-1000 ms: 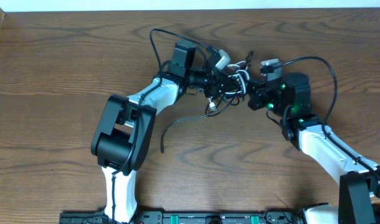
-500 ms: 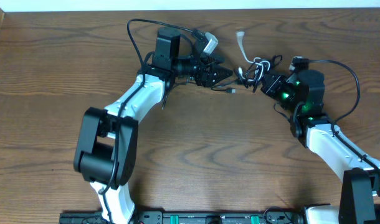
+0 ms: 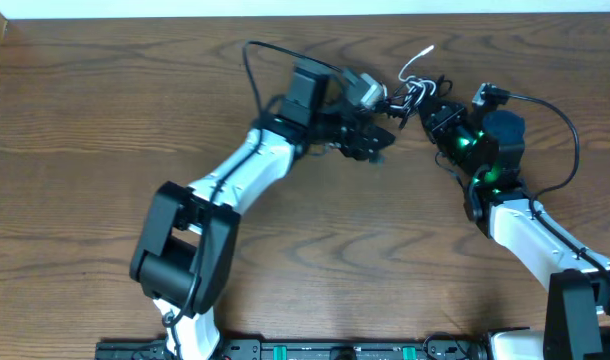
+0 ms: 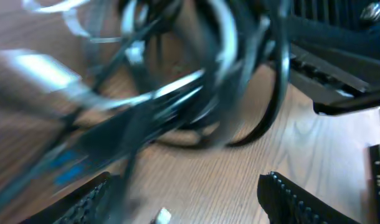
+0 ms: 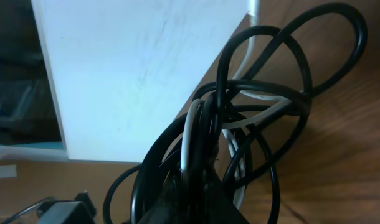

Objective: Untangle cables

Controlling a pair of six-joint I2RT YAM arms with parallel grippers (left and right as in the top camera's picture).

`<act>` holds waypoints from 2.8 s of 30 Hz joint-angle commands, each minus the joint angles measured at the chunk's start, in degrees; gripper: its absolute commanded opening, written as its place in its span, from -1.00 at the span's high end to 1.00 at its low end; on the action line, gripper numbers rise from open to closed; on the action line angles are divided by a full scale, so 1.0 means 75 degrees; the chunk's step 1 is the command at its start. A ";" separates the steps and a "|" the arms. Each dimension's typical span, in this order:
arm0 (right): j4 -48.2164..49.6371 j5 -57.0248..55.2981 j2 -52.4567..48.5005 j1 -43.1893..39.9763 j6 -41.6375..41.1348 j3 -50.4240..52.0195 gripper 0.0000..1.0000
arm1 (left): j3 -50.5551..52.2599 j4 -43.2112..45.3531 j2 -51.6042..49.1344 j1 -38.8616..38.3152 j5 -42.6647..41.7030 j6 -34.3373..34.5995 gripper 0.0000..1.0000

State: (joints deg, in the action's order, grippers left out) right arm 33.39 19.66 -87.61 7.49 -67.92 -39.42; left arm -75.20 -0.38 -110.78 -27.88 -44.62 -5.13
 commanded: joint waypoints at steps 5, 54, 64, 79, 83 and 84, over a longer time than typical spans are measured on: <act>0.0067 -0.0009 0.0009 0.0050 -0.0291 -0.0029 0.98 | -0.0102 0.0119 0.0058 -0.0592 0.1355 -0.0370 -0.50; 0.0332 0.1370 0.0009 -0.0137 -0.0752 -0.0029 0.98 | -0.0102 0.1035 0.0825 -0.1177 0.4532 -0.2567 0.85; -0.0449 0.0784 0.0009 -0.0157 0.0009 -0.0029 0.98 | -0.0102 0.1008 0.0828 -0.1026 0.4529 -0.2567 0.85; -0.0478 0.0624 0.0009 -0.0157 0.0047 -0.0029 0.98 | -0.0102 0.1005 0.0828 -0.1029 0.4470 -0.2361 0.31; -0.0481 0.0580 0.0009 -0.0157 0.0125 -0.0029 0.99 | -0.0102 0.1011 0.0833 -0.1029 0.4468 -0.2212 0.26; -0.0481 0.0568 0.0009 -0.0157 0.0125 -0.0029 0.98 | -0.0102 0.1008 0.0842 -0.1029 0.4462 -0.2101 0.24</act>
State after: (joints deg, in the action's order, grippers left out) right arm 30.68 26.13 -87.66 6.46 -69.04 -40.34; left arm -74.61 5.98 -105.45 -37.23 -13.76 -23.57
